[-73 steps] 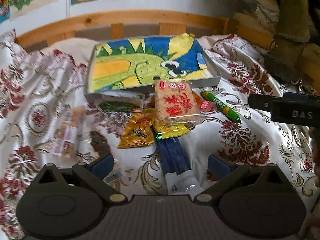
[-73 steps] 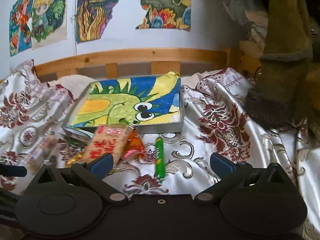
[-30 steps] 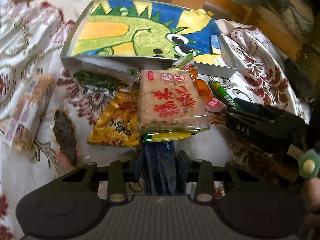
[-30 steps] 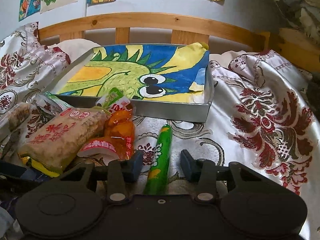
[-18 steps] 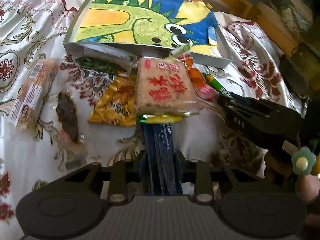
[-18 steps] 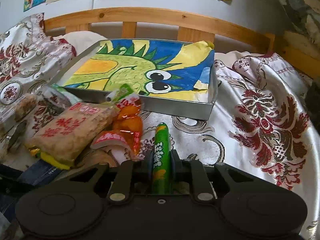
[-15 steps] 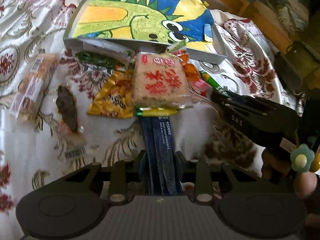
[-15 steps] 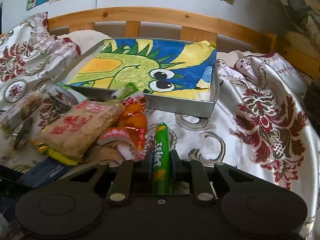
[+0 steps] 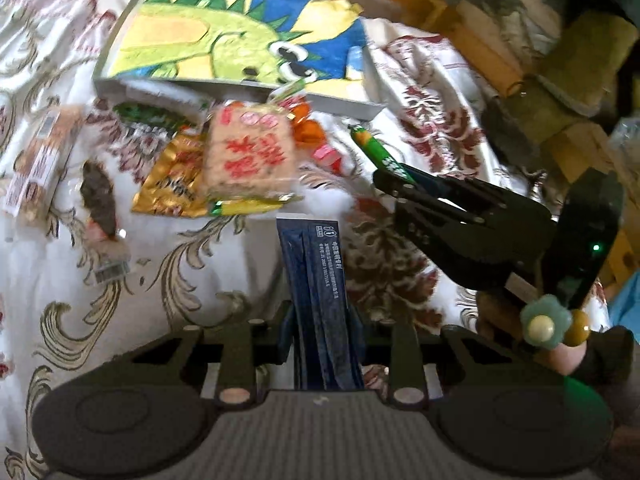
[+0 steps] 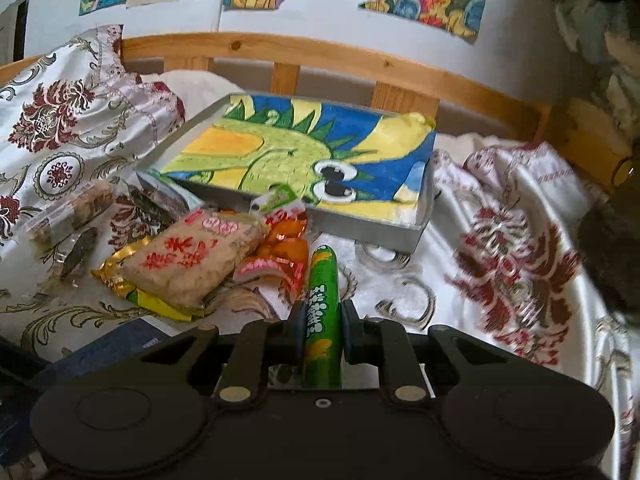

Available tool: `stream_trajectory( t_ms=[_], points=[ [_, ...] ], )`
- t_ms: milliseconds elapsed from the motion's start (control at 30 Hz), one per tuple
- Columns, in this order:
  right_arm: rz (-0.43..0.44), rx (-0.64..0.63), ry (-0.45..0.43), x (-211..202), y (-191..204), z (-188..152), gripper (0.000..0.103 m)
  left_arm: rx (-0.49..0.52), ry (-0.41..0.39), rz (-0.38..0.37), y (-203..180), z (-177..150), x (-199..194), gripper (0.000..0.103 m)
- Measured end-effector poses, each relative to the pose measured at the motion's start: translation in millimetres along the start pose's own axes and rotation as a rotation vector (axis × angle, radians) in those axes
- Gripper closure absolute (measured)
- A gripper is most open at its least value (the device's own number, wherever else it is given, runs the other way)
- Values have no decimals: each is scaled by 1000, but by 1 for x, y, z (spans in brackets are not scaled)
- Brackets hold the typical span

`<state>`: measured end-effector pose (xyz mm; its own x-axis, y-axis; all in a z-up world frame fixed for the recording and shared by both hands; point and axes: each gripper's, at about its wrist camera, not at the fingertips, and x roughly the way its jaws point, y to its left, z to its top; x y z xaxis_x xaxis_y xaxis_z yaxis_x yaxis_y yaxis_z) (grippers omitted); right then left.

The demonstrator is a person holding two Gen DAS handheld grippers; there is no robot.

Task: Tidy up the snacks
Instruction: 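Carry both snacks into the dinosaur tin tray and open both tools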

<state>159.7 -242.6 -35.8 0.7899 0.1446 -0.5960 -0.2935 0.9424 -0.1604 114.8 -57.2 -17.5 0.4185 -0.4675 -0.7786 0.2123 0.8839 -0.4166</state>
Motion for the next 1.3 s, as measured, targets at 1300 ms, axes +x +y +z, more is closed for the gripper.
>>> stream_trajectory(
  t_ms=[1300],
  points=[
    [134,-24,-178,189,47,163,84,-10,-429,163,151,242,43,71]
  ],
)
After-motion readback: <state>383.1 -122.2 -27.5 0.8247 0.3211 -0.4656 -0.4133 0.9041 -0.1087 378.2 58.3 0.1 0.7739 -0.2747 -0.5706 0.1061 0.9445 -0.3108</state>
